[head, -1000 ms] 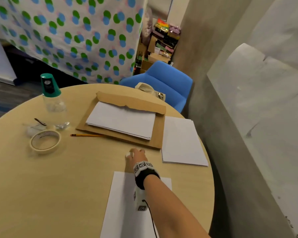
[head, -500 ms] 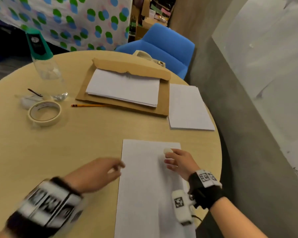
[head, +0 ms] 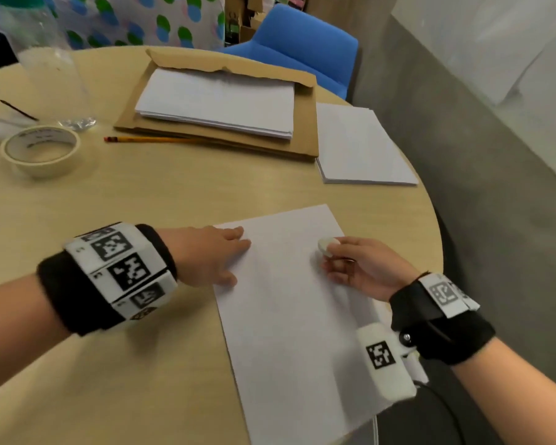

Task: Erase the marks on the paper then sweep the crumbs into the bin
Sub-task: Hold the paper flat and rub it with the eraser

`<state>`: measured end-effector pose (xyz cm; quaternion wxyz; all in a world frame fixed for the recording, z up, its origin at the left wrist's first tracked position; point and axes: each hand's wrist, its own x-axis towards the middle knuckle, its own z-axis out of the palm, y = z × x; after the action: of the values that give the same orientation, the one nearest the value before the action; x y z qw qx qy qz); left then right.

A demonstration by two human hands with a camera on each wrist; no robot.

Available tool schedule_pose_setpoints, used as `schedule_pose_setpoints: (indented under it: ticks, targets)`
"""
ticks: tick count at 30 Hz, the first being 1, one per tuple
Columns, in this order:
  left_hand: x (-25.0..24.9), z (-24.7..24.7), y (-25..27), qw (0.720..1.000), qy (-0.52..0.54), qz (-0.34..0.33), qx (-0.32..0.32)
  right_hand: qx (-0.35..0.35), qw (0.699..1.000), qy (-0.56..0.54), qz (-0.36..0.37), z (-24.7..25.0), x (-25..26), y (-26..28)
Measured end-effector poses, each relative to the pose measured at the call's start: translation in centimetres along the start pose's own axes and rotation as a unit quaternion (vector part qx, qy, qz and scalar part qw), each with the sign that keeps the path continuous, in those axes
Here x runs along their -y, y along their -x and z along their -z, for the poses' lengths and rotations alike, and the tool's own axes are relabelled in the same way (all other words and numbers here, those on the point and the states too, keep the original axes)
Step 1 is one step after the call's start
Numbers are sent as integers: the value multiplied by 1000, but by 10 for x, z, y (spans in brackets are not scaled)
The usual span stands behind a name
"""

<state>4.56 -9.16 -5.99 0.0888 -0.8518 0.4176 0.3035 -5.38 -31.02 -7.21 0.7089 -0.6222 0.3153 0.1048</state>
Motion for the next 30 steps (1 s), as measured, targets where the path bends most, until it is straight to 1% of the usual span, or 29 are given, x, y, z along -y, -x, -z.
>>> schedule_pose_setpoints:
  ticks: [3, 5, 6, 9, 11, 13, 15, 17, 19, 20, 21, 23, 24, 25, 26, 27, 29, 30]
  targets:
    - [-11, -5, 26, 999, -6, 11, 38, 15, 996, 85, 18, -8, -1, 1]
    - [-15, -3, 36, 999, -13, 14, 49, 4, 986, 162, 32, -16, 0, 3]
    - [-16, 0, 36, 999, -19, 11, 38, -1, 980, 194, 40, -21, 0, 4]
    - [-13, 5, 20, 999, -5, -16, -45, -4, 964, 260, 57, -34, 2, 5]
    - [-10, 4, 5, 997, 9, -49, -66, 10, 956, 286, 66, -40, 4, 4]
    - [-7, 1, -6, 997, 5, -63, -47, 36, 950, 302, 70, -48, 7, 3]
    - [-5, -4, -13, 998, -3, -61, -17, 47, 938, 336, 73, -56, 11, 2]
    - [-3, -9, -16, 998, -4, -67, 1, 38, 922, 377, 79, -62, 17, 0]
    - [0, -11, -17, 997, -7, -76, 6, 21, 909, 409, 82, -69, 19, -1]
    - [1, -12, -17, 997, -8, -78, 7, 14, 898, 431, 89, -74, 17, 0]
    - [2, -12, -18, 997, -8, -79, 8, 12, 879, 465, 106, -79, 11, 3]
    - [4, -13, -20, 997, -11, -80, 11, 37, 834, 530, 152, -90, -8, 13]
    - [4, -13, -20, 997, -16, -80, 13, 57, 823, 543, 159, -95, -16, 20]
    - [4, -14, -20, 996, -20, -80, 15, 78, 821, 545, 151, -96, -19, 22]
    - [4, -14, -20, 996, -22, -80, 16, 91, 828, 536, 136, -94, -18, 21]
    - [4, -14, -20, 996, -21, -81, 16, 87, 838, 525, 125, -90, -13, 16]
    - [4, -13, -19, 996, -19, -82, 13, 21, 849, 510, 132, -84, 1, 1]
    - [3, -13, -18, 996, -17, -82, 12, -16, 845, 512, 152, -84, 4, -4]
